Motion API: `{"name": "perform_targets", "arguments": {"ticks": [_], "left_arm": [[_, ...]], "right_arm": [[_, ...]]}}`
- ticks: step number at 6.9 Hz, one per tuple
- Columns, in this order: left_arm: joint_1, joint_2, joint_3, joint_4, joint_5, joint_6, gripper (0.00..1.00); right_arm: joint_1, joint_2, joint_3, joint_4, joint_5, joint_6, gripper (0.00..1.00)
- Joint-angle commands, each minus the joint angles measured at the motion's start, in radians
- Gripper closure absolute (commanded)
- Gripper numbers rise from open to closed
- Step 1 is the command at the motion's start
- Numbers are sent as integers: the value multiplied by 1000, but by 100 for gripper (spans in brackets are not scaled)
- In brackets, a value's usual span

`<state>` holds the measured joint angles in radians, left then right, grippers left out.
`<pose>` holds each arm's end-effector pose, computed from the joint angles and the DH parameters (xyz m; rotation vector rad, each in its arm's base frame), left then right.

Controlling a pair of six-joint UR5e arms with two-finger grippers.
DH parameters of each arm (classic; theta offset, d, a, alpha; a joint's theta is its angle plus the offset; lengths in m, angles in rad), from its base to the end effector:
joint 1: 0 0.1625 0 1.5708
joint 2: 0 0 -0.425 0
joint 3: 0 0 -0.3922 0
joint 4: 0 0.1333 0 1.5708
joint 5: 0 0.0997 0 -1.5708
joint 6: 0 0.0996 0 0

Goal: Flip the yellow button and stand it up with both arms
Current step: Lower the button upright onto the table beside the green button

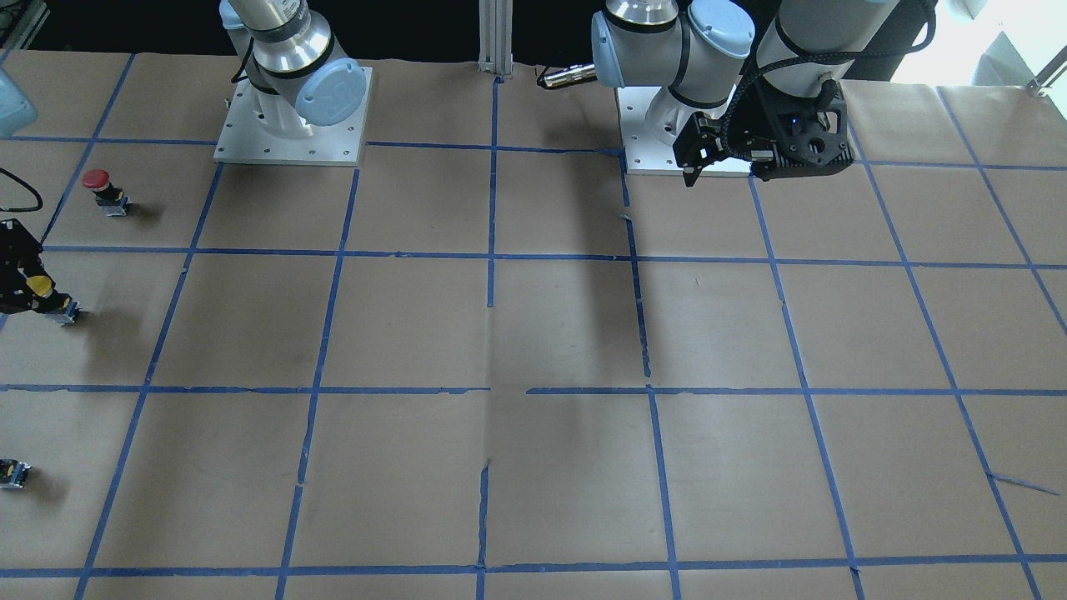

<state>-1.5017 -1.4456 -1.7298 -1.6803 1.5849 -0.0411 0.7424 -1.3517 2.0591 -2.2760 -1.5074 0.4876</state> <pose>-0.1024 -0.4315 0.4581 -0.1703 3.1168 0.2243 -0.2666 -0.4341 0.2228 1.8828 2.4359 -0.0132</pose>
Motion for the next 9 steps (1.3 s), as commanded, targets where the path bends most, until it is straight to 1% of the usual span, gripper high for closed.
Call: {"name": "perform_targets", "arguments": {"ticks": [1,2,3,4,5,6,7,8,9], "left_arm": [[0,1,-1,2,-2,0,0],[0,1,-2,1,-2,0,0],[-2,1,2,2,-5,0,0],[-3,1,1,1,-5,0,0],[-5,2,2,1,-5,0,0],[-5,1,-1,-1,-2,0,0],[-3,-2,-2,2,-2,0,0],[-5,1,-2,-2,0,0,0],[-6,-1,-4,-7,0,1,0]], "right_arm": [[2,0,1,0,1,2,83],[2,2,-1,0,-8,2,68],[3,3,-1,-2,-11,2,49],[3,3,-5,0,-11,2,49],[3,5,-8,1,-11,2,46],[3,2,-13,0,-11,-1,41],[3,-4,-30,4,-10,-4,33],[18,-10,-92,63,-13,-4,24],[28,-21,-167,192,-32,-4,19]]}}
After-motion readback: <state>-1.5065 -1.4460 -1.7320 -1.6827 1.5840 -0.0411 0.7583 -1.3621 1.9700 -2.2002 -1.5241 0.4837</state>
